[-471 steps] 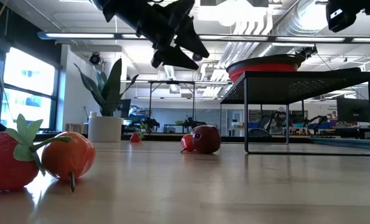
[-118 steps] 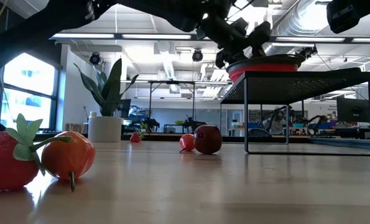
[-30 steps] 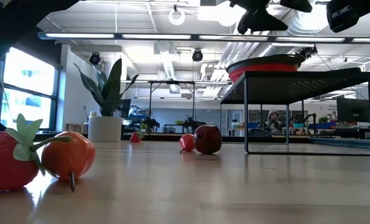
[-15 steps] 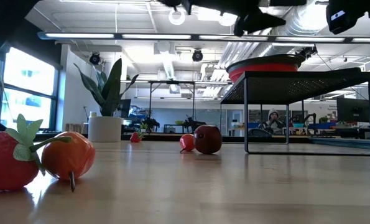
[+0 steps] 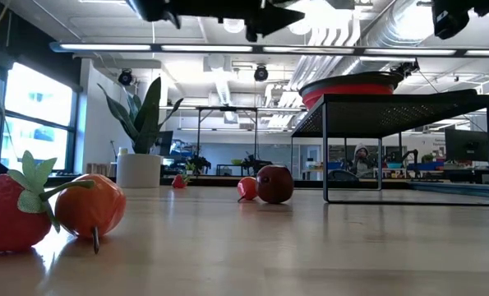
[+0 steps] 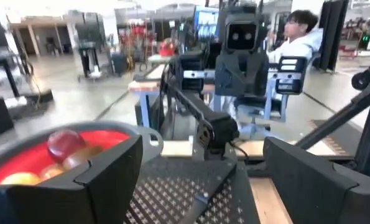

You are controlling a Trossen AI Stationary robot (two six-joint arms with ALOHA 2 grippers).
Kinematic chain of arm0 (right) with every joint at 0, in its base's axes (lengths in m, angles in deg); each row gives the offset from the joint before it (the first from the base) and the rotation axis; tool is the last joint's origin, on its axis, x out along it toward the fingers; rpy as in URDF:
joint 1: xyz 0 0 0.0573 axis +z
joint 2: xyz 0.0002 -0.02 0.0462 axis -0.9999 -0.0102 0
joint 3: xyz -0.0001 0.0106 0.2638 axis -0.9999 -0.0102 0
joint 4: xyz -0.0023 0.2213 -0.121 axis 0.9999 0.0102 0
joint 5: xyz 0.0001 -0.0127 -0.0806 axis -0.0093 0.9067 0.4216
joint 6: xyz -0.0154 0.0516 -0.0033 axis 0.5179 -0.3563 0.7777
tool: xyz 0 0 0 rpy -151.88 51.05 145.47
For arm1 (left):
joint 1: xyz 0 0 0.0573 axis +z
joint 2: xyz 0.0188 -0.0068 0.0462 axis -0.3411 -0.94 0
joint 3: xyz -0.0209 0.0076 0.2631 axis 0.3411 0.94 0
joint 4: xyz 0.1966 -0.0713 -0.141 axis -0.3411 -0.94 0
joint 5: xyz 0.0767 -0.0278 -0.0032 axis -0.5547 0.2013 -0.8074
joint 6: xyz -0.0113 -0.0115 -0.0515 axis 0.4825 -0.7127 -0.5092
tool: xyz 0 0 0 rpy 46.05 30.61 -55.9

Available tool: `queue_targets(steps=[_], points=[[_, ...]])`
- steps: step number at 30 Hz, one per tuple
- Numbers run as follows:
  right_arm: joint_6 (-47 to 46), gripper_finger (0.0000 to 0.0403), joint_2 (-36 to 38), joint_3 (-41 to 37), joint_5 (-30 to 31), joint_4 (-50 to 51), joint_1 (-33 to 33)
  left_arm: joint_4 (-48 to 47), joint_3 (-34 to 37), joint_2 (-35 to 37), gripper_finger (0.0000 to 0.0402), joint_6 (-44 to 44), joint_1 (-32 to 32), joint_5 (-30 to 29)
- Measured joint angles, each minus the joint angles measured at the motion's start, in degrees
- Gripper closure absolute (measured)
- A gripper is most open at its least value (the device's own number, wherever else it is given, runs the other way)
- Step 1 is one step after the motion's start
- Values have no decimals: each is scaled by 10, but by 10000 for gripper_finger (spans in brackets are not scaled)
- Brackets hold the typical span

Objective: Pick & Place Fruit
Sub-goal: Put the pomegranate into the strainer bowl on the shelf

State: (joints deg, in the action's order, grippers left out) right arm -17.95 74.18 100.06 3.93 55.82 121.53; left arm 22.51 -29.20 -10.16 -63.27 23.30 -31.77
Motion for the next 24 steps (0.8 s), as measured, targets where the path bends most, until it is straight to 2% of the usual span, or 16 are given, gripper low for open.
queue_targets(steps=[3,10,15,19,24], points=[[21,400,-17,0,6,-32,0,14,49,33,74,8,0,-2],[70,400,-108,0,61,-128,0,136,211,130,74,11,0,-16],[79,400,-201,1,101,-228,-4,124,288,205,74,14,0,-22],[71,400,-265,30,103,-250,-13,93,324,248,74,12,0,-26],[55,400,-351,88,102,-235,-27,45,332,278,74,10,0,-26]])
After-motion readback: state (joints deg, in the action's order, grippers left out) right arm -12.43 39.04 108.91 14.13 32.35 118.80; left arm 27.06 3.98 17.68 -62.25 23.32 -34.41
